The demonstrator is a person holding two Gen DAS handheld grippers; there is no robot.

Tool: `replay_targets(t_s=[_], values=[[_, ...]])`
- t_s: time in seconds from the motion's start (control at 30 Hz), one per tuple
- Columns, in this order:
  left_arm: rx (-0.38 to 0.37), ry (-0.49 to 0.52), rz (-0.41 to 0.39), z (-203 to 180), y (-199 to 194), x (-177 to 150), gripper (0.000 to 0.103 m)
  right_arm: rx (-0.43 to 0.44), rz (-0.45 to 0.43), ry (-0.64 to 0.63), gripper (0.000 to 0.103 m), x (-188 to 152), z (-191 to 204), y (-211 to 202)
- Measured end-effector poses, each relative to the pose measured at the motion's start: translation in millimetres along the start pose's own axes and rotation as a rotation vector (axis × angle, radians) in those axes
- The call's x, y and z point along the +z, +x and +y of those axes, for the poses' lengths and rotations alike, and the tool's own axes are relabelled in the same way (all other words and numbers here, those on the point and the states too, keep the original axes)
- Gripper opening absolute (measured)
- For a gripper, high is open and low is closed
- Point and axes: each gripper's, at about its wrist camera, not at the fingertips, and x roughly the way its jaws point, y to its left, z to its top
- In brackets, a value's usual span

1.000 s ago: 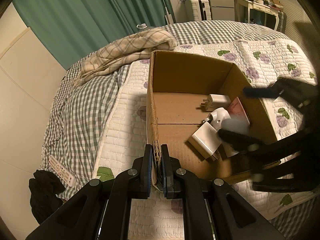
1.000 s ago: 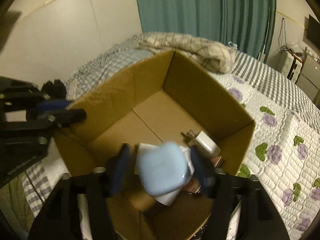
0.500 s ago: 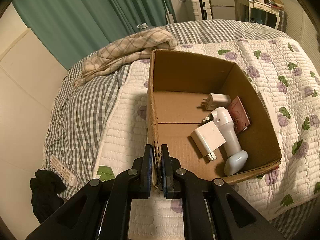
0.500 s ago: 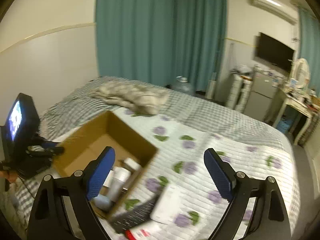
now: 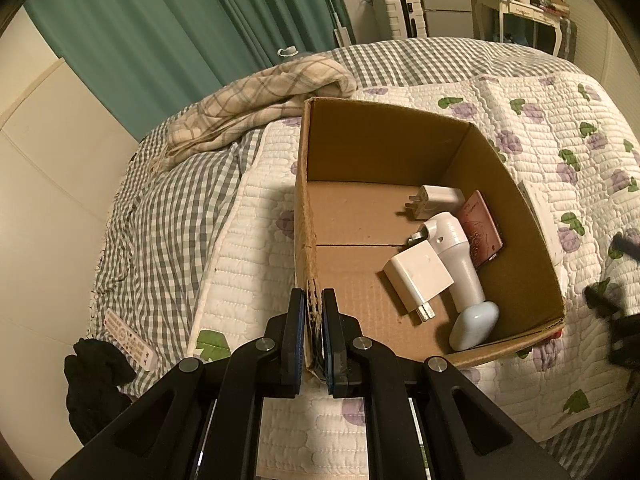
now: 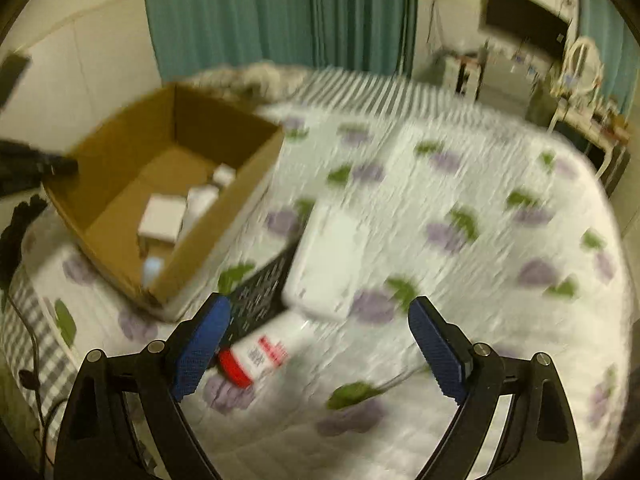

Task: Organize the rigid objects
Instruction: 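Grasp the white-and-red spray bottle with the right gripper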

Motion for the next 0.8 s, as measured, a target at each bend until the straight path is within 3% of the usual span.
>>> replay_targets(t_s=[0.17,0.37,0.53,0.77,0.8], values=[[-0.001,0.001,-0.001,-0.4,0.0,0.3,0.007,0.014,0.103,0.019,0.091,-14.2,10.9,38.3],[-0.002,0.000,-0.003,-1.5,0.5,0.7,0.007,0.006,0.170,0.004,0.091,-21.9,14.8,55.7],[0.001,0.004,-0.003,-3.7,0.7,1.3,0.007,-0.055,0.179,0.014,0.083,-24.3,9.1,50.4],[-0.003,0.001,-0.003,-3.8,0.7,1.6,0.007,-0.050,0.265,0.022,0.081,-23.2,16.5,80.7],[-0.003,0.000,-0.004,-4.2,0.8,2.1,0.007,-0.051,0.260,0.017,0.074,-23.2,17.8,80.6]])
